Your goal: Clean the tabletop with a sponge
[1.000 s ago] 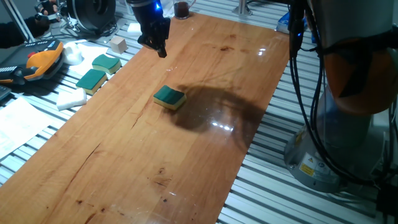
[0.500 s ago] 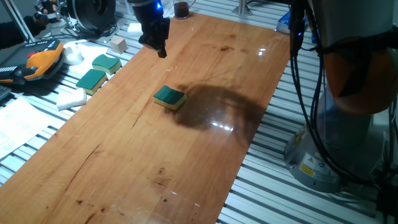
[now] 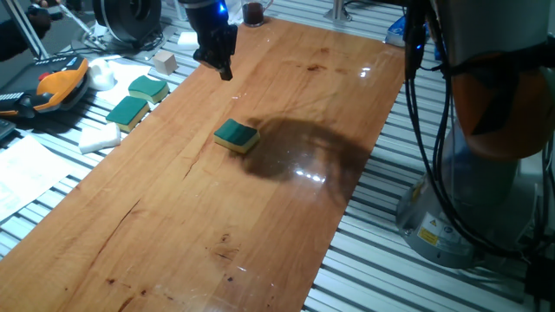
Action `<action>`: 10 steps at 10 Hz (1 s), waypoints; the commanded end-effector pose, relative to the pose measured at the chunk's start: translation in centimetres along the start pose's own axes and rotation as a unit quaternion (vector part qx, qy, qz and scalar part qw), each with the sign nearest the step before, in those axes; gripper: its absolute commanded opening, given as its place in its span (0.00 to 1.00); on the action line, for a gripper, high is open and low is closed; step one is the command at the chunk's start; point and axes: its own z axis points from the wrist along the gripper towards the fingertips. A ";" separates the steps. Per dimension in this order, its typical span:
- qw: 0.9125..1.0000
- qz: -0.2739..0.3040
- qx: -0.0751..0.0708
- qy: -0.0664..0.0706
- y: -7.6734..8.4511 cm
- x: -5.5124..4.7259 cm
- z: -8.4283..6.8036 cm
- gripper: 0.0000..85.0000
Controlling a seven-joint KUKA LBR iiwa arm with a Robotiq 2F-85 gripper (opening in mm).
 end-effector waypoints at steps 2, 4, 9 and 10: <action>1.000 0.004 0.010 0.012 0.0 0.0 0.0 0.00; 1.000 -0.001 0.021 0.023 0.0 0.0 0.0 0.00; 1.000 -0.012 0.019 0.011 0.0 0.0 0.0 0.00; 1.000 -0.016 0.021 0.016 0.0 0.0 0.0 0.00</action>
